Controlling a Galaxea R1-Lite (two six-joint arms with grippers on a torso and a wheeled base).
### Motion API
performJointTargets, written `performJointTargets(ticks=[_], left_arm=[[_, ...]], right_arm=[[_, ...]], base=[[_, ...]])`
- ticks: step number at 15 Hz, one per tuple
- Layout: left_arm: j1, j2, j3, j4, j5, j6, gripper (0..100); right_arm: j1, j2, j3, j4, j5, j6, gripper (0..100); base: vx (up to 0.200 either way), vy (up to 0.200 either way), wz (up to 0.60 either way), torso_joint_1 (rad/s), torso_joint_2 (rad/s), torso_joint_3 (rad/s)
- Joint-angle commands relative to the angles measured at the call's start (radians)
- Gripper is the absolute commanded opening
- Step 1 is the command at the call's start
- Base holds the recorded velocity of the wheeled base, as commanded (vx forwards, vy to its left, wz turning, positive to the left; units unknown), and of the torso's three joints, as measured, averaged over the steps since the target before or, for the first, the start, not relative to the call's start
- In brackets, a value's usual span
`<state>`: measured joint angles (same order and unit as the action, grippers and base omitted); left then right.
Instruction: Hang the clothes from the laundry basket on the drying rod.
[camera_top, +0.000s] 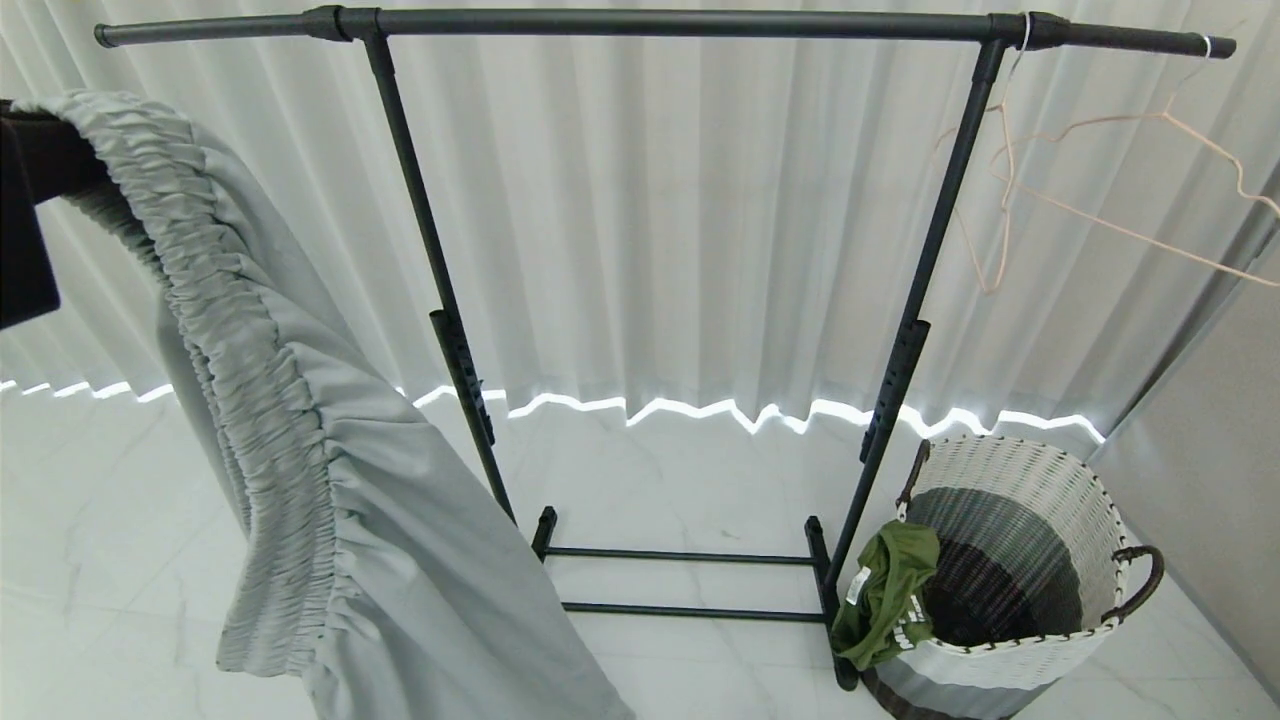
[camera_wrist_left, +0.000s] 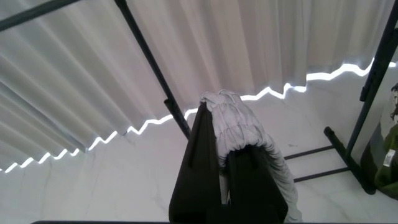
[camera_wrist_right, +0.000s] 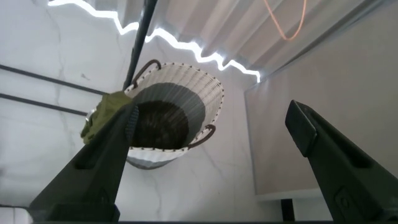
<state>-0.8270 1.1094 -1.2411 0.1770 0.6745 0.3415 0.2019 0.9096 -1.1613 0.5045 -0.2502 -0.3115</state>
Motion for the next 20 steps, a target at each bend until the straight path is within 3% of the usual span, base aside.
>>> performJointTargets(ticks=[1,10,16,20], left_arm=[[0.0,-0.006,0.002,-0.001,0.0,0.004,0],[0.002,-0.003,0.008,-0.001,0.002,0.022,0],[0.0,-0.006,0.052,-0.001,0.0,0.021,0],[0.002,-0.005,0.051,-0.001,0.0,0.022,0]], right_arm=[[0.001,0.006,0.002,0.0,0.0,0.006,100],[0.001,0.005,0.02,0.0,-0.003,0.028,100],[-0.004,0.046,0.029,-0.076,-0.011,0.014,100],[-0.004,0.04,0.035,-0.081,-0.011,0.012,100]], base=[[0.0,0.0,0.0,0.198,-0.47,-0.281],[0.0,0.0,0.0,0.204,-0.47,-0.267],[0.0,0.0,0.0,0.025,-0.05,-0.026],[0.0,-0.2,0.0,0.004,0.0,0.001]])
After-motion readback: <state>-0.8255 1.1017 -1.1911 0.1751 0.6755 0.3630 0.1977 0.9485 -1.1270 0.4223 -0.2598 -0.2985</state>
